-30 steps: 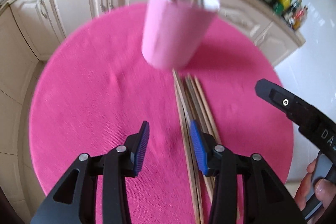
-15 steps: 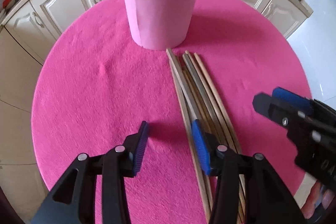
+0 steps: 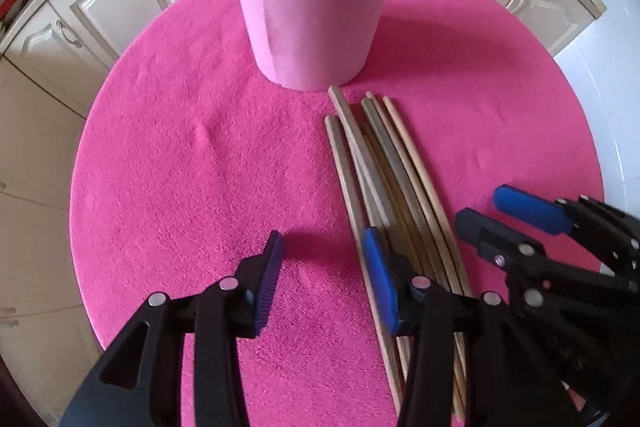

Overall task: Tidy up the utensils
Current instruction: 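Lower the left gripper onto the chopstick pile and close on one chopstick, then close the right gripper on a chopstick while the left holds its chopstick, then lift both grippers' chopsticks up and carry them over the pink cup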

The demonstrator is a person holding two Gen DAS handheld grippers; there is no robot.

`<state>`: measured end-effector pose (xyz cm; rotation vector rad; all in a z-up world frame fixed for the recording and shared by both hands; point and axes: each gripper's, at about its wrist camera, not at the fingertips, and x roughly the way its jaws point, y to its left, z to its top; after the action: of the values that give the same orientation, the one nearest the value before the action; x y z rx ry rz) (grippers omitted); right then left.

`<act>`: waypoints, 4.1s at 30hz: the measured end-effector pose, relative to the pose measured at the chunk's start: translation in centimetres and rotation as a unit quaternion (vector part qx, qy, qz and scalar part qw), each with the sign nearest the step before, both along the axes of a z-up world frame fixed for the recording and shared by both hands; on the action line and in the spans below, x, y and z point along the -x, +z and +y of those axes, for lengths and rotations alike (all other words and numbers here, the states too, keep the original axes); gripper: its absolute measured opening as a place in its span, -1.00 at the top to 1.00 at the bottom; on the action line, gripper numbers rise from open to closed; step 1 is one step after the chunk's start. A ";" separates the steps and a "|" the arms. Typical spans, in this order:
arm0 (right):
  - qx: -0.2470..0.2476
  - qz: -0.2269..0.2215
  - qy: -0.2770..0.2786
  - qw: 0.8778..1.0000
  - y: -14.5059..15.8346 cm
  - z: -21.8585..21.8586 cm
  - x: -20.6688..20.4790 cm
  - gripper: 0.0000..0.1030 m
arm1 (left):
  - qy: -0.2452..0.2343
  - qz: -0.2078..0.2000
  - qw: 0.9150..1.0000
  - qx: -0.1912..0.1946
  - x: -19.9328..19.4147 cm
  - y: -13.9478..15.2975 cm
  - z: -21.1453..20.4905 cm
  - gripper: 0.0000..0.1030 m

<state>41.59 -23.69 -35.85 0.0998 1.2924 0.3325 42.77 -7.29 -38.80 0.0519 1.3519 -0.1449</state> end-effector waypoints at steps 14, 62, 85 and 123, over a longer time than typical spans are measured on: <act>0.010 0.029 0.033 0.999 0.2 0.4 -1.6 0.43 | -0.015 0.015 0.999 0.039 0.3 -0.4 -0.4 0.71; 0.041 0.075 0.044 0.995 -0.2 2.4 -3.3 0.46 | 0.080 0.019 0.993 0.088 0.3 0.4 6.1 0.89; 0.096 0.082 0.063 0.990 0.3 3.1 -3.4 0.47 | 0.075 0.035 0.995 0.054 -1.1 -0.9 3.8 0.88; -0.176 -0.188 -0.033 0.966 15.4 -3.5 -4.1 0.89 | 0.051 -0.308 0.935 0.171 -0.2 15.3 3.8 0.90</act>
<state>45.69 -27.16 -20.47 0.3642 0.8422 0.4961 42.93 -3.48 -23.46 -0.2486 0.6865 -0.2511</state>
